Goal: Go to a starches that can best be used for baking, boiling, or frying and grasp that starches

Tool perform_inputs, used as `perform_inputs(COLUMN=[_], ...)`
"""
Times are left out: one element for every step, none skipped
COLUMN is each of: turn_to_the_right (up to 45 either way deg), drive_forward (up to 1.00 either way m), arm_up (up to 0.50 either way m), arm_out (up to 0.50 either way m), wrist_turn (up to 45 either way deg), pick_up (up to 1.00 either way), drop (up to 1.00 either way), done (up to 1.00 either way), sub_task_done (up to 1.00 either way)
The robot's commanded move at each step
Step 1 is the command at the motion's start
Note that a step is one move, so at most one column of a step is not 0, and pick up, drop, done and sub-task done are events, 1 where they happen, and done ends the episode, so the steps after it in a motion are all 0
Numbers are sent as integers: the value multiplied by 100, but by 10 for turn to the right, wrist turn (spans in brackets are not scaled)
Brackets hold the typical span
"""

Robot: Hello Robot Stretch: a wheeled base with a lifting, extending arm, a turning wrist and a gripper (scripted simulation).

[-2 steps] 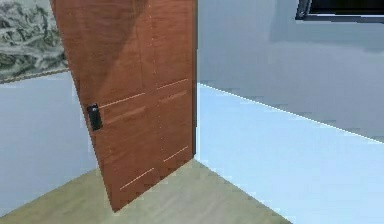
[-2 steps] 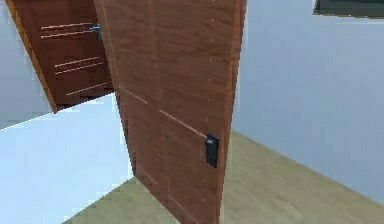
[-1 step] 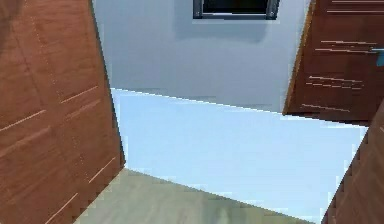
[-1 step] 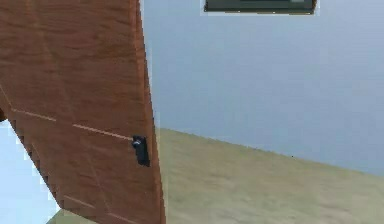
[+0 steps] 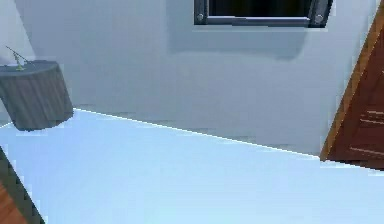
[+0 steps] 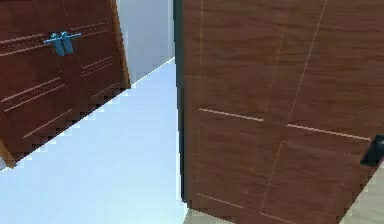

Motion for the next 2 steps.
perform_inputs(turn_to_the_right=[0,-210], drive_forward=[65,0], arm_up=[0,0], arm_out=[0,0], wrist_turn=[0,0], pick_up=[0,0], drop=[0,0], done=[0,0], sub_task_done=[0,0])
